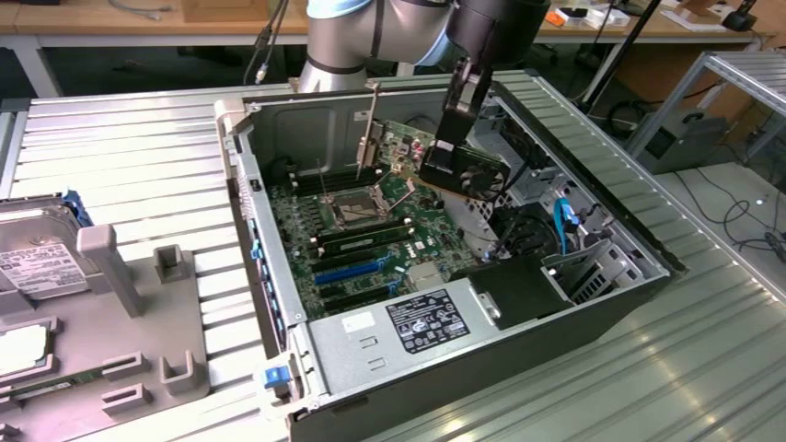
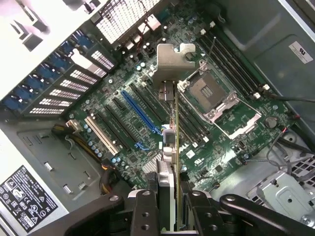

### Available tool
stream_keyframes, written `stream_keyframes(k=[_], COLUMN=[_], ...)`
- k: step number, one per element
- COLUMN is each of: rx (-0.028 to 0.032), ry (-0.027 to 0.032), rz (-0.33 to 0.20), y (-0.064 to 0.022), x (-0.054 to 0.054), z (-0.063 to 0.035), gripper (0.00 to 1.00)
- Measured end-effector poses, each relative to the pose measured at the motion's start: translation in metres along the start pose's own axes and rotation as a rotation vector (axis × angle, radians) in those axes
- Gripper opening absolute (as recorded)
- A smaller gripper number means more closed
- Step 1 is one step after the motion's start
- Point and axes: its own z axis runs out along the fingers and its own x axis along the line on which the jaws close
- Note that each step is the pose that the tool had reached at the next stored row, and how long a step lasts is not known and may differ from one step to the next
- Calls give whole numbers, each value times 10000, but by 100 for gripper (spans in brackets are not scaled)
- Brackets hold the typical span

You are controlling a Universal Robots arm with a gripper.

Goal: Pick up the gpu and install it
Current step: 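Insert the gpu into the slot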

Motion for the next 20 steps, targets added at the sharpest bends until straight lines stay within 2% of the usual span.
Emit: stream_keyframes(k=[5,8,12,20], rx=[58,114,169,260], ry=[31,61,90,138], rz=[-768,-1508,-2229,-3432], y=[0,0,0,0], x=[0,0,-1,0], z=[1,2,3,3], gripper=[27,27,27,27])
